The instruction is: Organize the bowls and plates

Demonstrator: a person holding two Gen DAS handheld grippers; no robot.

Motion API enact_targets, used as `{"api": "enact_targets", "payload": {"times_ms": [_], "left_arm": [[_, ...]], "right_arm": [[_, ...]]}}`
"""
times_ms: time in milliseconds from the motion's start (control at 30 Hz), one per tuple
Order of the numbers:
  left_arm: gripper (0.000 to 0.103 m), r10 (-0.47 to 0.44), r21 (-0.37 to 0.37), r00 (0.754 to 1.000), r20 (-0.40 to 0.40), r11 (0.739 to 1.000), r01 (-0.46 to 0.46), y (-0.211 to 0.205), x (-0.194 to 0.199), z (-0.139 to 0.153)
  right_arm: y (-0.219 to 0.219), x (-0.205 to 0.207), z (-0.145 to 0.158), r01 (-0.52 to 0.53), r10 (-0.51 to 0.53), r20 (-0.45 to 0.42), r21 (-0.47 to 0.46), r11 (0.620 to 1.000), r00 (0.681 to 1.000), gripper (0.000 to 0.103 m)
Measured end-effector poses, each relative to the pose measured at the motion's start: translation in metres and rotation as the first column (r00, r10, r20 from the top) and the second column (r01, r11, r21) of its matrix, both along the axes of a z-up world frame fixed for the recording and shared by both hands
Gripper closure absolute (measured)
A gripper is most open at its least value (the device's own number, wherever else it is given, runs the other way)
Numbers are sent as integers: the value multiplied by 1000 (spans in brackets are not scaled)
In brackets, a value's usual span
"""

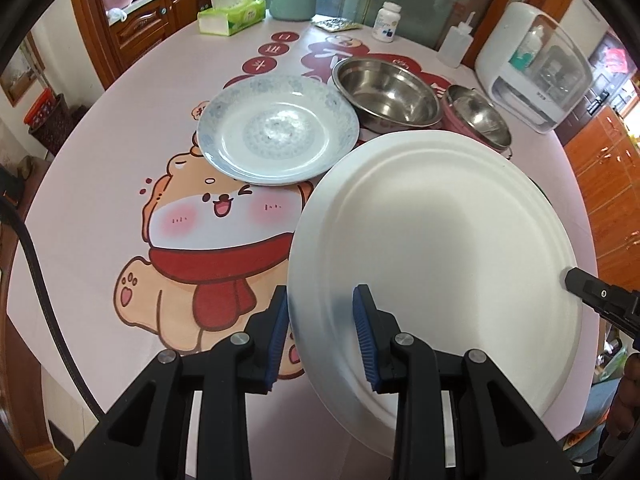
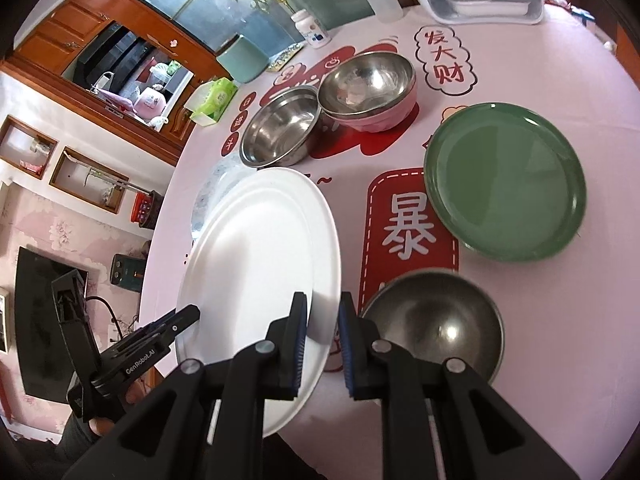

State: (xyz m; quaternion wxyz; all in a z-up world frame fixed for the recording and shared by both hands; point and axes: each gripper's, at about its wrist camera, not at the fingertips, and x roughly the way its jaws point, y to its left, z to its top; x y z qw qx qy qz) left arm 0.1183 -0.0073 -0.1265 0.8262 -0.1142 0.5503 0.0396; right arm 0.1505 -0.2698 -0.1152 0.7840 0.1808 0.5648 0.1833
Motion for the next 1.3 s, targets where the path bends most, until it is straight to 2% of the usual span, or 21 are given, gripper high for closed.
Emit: {"api": "enact_targets", "payload": {"times_ms": [333,767,967,1300], "left_arm": [[73,-98,-3,993,64,995,99,19,-43,18],[73,-241,24,963,123,970,240,38,-92,32],[73,-301,41,946,122,954,299,40,-111,27],[73,-381,92,922,69,923,375,31,-123,1]], "right_arm": [[21,-74,11,98,-95,48,-43,994,994,87],[43,-151,18,241,-235,110,-44,970,966,87],[50,-177,3,315,-308,106,-58,947,946,86],[64,-200,-26,372,-350,143,-178,911,926,84]]}}
